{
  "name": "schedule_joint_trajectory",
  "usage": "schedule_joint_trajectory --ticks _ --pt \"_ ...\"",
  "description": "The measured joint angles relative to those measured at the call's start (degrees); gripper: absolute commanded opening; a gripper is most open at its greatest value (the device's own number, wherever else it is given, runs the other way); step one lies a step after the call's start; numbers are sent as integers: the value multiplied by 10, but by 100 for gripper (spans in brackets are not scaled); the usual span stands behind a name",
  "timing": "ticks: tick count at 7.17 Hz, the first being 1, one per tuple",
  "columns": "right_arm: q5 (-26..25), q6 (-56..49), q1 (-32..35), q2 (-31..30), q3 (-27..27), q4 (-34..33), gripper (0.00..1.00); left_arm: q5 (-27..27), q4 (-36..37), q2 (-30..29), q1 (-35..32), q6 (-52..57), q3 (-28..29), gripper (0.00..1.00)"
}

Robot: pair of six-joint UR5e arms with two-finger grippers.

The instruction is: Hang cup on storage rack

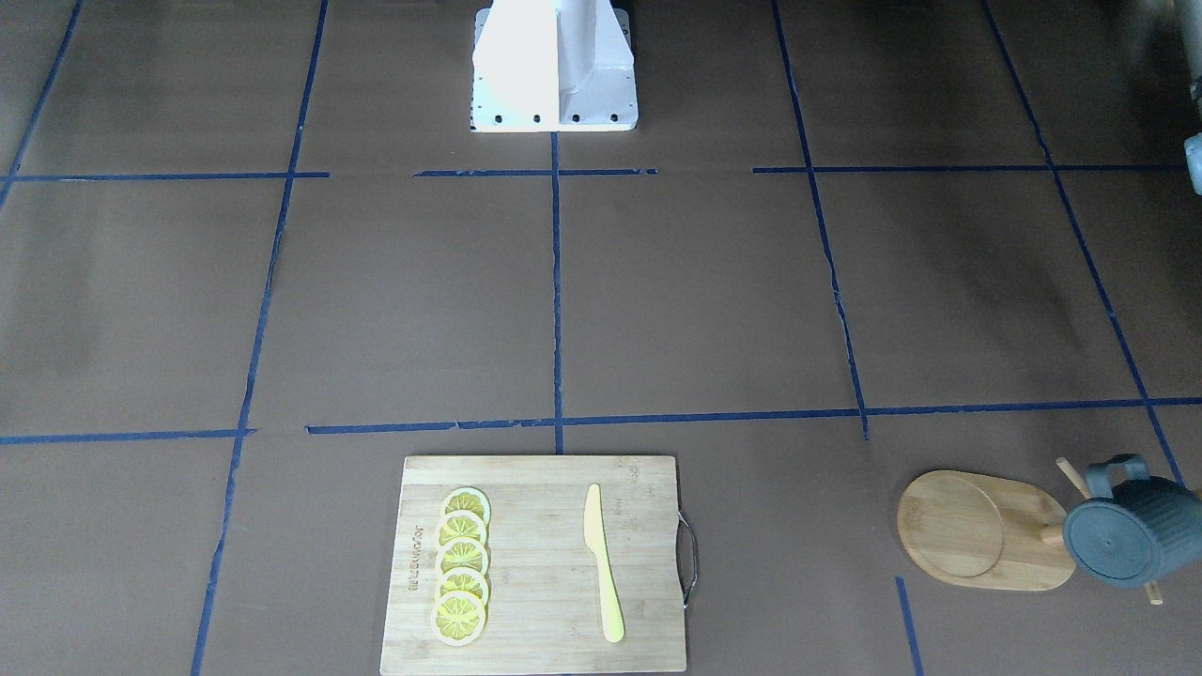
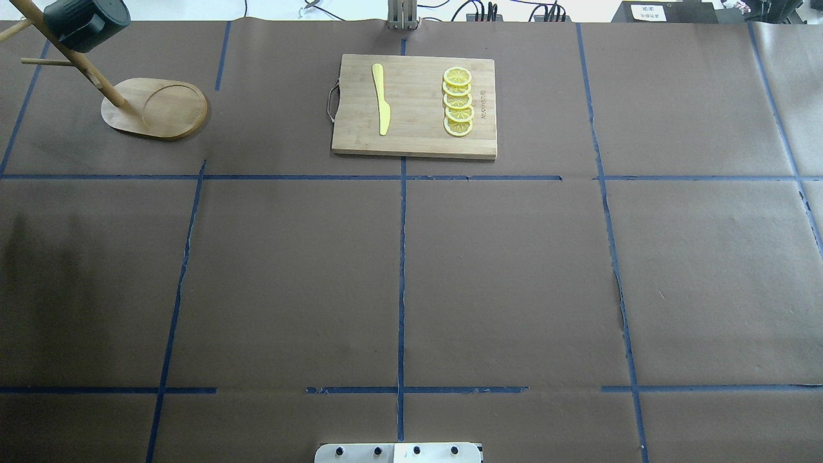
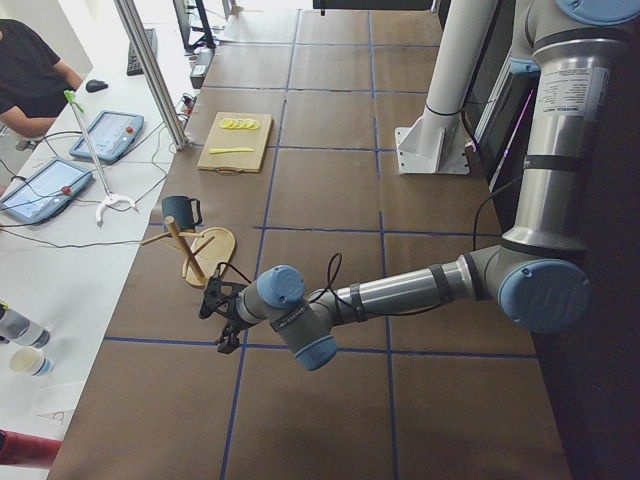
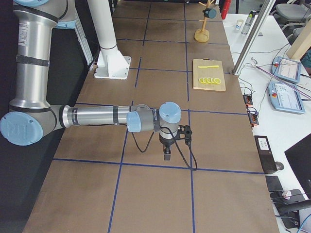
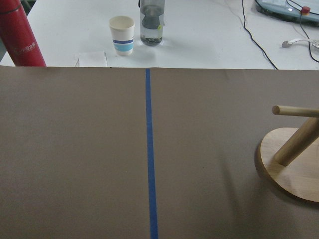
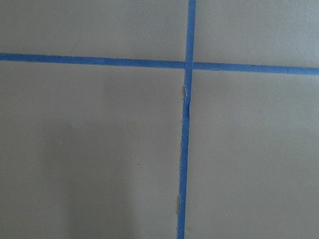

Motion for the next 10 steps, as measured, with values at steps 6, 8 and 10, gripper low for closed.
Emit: schedule_joint_trajectory --ticks 6,8,10 --pt "3 -5 21 13 11 -48 100 -94 568 99 -30 279 -255 100" --pt "2 -6 23 9 16 -50 100 -70 673 115 -28 380 -287 100" --pt "0 -17 23 8 15 -51 100 -69 698 121 -29 416 -291 100"
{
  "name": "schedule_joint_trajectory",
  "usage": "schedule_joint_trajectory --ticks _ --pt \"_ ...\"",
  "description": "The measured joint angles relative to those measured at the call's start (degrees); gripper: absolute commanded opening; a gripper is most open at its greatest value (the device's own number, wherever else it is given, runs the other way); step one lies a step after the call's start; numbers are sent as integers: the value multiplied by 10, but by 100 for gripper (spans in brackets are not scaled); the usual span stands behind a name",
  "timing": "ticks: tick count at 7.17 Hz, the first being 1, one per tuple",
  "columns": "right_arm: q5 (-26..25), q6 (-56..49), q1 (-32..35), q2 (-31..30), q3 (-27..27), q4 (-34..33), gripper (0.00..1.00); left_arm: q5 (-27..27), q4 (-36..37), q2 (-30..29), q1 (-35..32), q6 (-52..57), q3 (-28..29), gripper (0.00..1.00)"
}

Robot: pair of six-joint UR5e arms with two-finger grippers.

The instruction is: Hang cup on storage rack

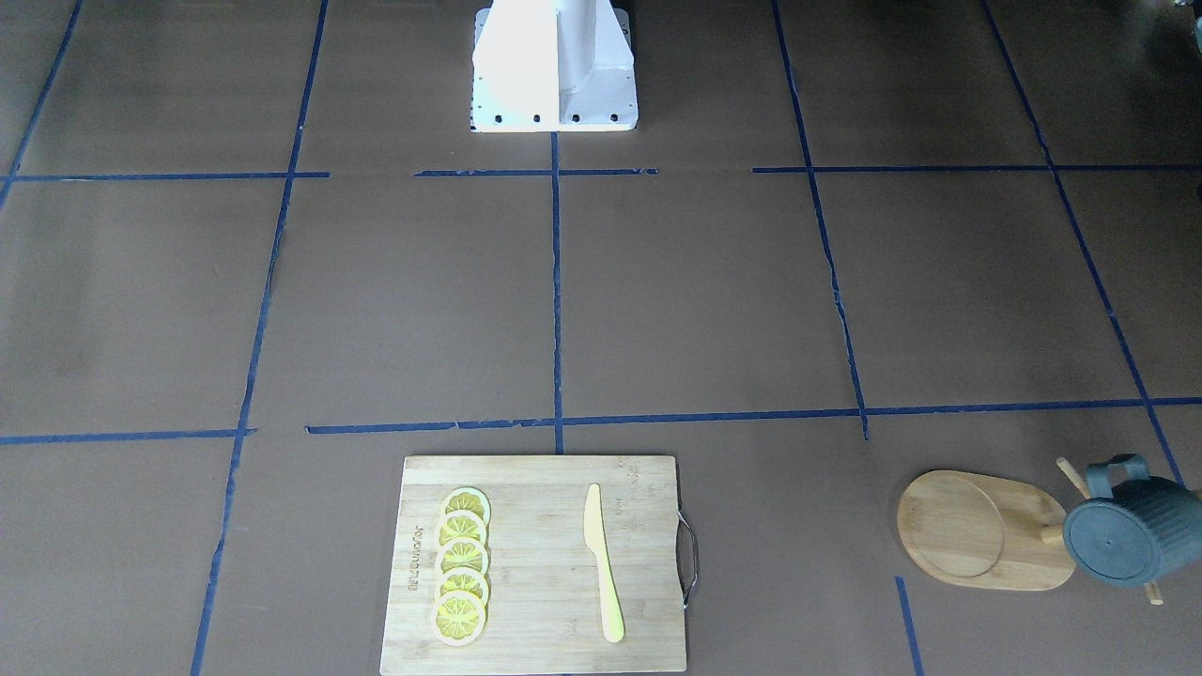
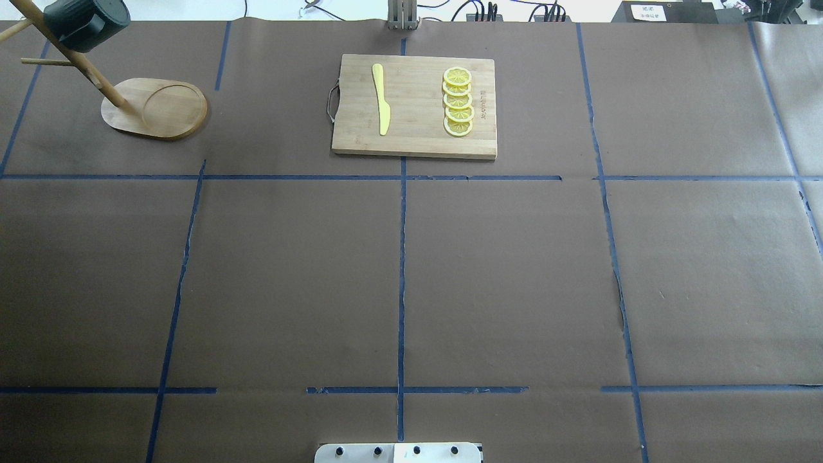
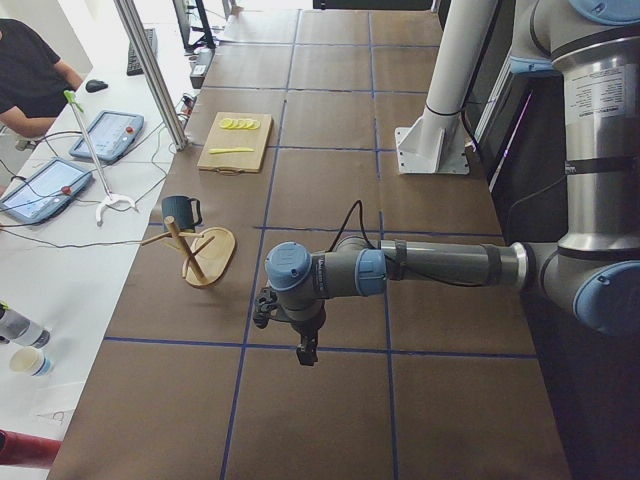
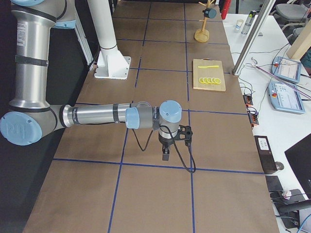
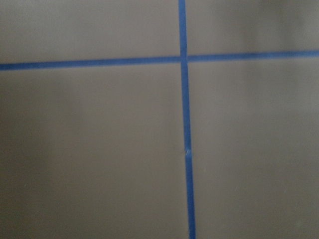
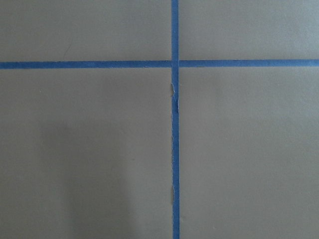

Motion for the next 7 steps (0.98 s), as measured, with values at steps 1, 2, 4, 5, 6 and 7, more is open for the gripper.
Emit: schedule_joint_trajectory --ticks 1,2,4,5,6,7 --pt "-2 -20 0 0 -3 -1 100 -11 1 1 0 2 -2 100" --pt "-2 -38 0 0 -4 -7 100 -31 1 3 -1 2 -4 100" --pt "-4 -74 -3 6 -4 -50 100 -51 -4 12 -1 3 -7 100" --pt "-4 -84 -3 12 -4 -67 100 -48 -13 14 -1 3 -7 100" --pt "-2 -86 -3 13 -4 -75 100 -43 -21 13 -2 2 -6 100" --pt "3 -86 -3 11 -4 -77 100 -40 -24 11 -3 1 -4 100"
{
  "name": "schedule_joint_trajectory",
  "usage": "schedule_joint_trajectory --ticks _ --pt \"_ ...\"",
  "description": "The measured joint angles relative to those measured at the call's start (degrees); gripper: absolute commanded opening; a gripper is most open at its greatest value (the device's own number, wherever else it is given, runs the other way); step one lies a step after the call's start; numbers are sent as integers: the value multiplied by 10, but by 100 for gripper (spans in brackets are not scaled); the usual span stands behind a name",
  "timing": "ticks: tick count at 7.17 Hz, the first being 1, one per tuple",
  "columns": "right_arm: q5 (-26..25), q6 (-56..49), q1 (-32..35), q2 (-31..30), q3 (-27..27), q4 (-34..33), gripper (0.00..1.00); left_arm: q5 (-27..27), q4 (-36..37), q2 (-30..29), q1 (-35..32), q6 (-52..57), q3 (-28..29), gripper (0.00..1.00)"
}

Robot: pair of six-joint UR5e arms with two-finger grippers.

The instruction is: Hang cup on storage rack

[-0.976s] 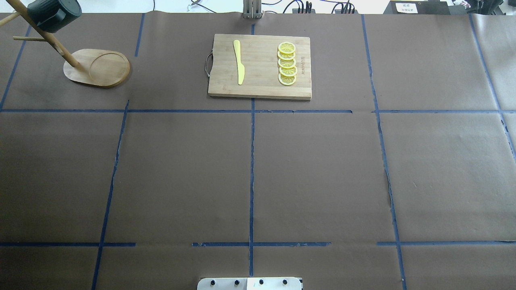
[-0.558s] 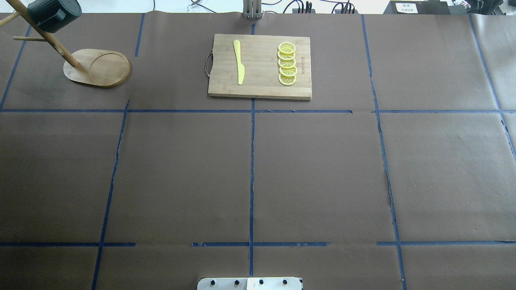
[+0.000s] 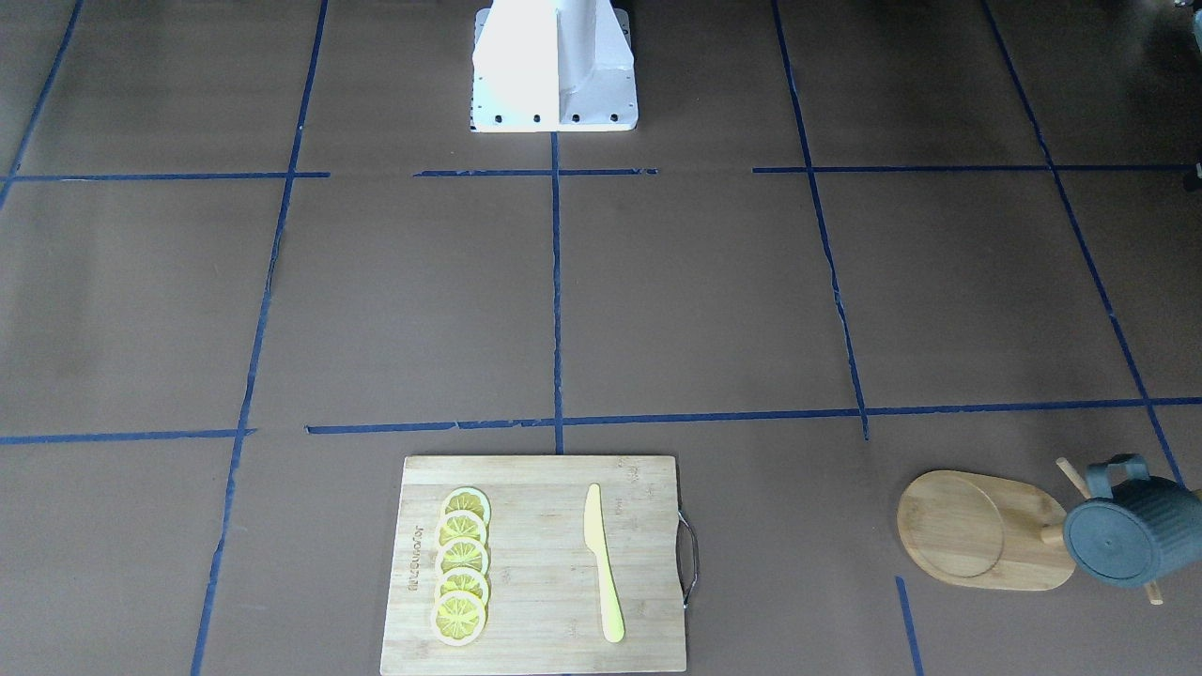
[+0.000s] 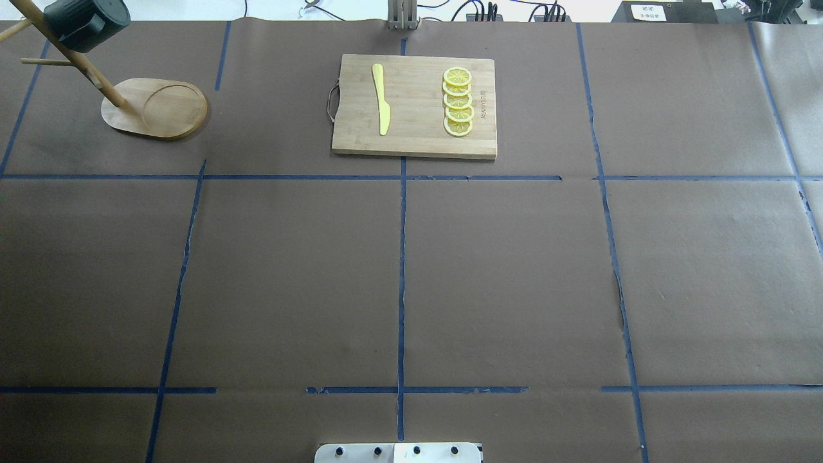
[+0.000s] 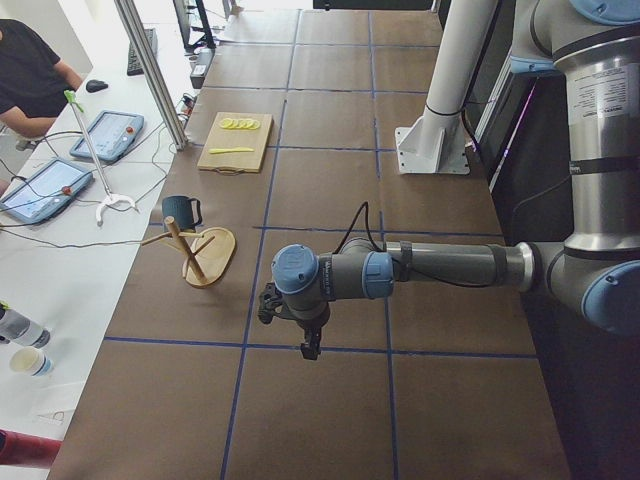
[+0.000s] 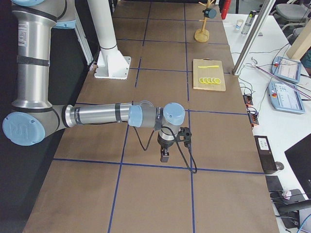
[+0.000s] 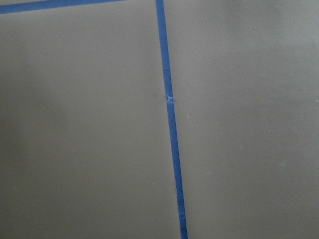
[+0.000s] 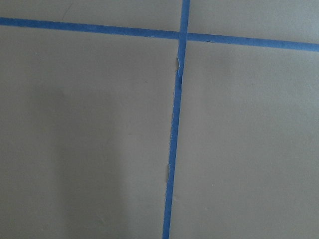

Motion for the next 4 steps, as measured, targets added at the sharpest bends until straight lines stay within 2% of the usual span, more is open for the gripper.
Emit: schedule_joint_trajectory --ticks 4 --pt "5 8 0 -3 -7 3 100 -2 -1 -10 0 -24 7 100"
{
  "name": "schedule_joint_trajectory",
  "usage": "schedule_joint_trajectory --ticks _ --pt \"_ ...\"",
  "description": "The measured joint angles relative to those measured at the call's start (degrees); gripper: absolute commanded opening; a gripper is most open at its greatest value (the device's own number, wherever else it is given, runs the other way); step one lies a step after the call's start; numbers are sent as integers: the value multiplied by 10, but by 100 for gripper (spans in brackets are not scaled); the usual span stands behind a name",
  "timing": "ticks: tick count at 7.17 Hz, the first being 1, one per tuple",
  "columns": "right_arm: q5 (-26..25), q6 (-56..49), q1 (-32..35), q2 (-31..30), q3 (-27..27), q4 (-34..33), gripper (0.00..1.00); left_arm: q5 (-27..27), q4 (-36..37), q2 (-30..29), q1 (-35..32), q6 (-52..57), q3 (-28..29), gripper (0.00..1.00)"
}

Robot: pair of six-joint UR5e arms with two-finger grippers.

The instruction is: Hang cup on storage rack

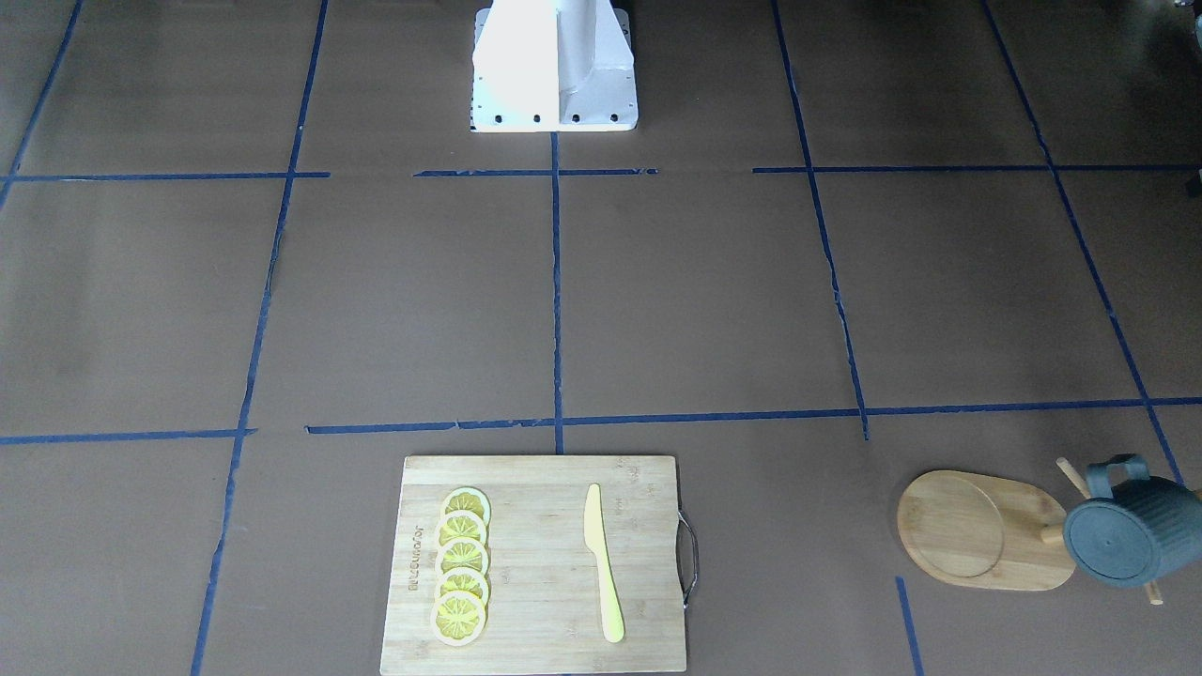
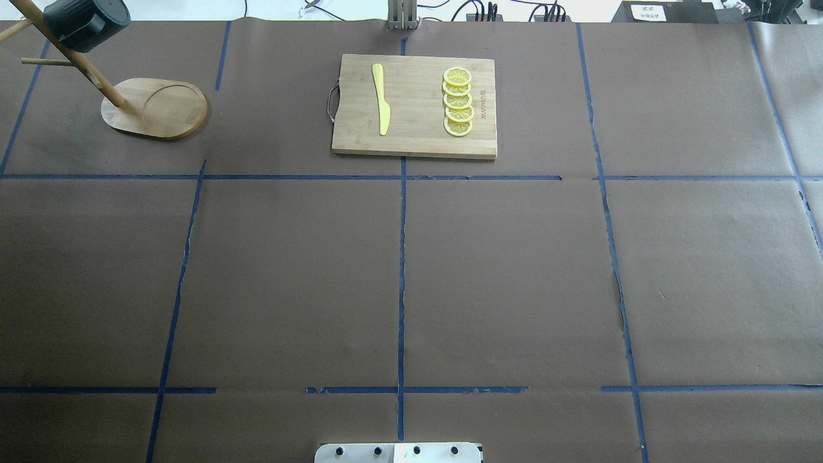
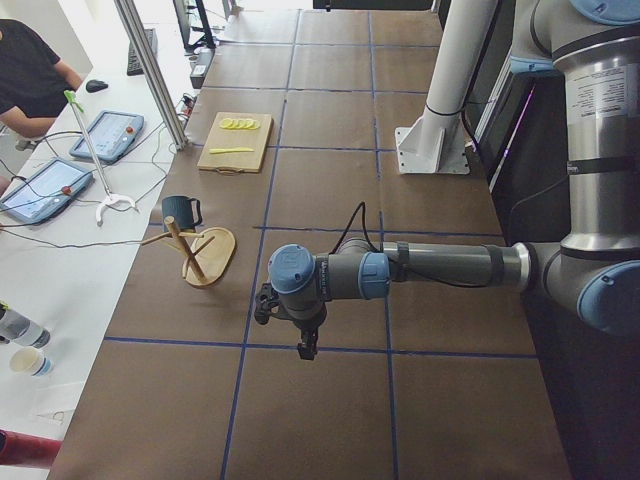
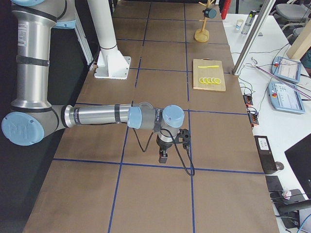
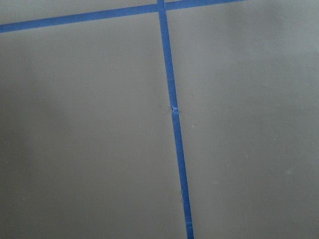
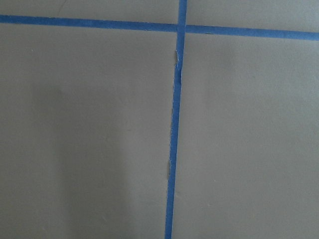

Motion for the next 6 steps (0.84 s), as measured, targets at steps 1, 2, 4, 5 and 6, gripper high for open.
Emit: schedule_joint_trajectory --ticks 1,2,4,5,6 --pt "-1 1 0 0 -3 1 100 1 -1 -8 0 -12 1 100" --pt "0 2 0 0 -3 1 100 2 -1 -15 0 -19 2 100" --pt "1 4 0 2 1 2 100 2 -2 -23 1 -21 8 100" --pt "0 5 0 5 0 2 100 2 -1 -24 1 -19 10 100" --pt "0 5 0 6 -1 2 100 3 -1 -24 0 -17 10 100"
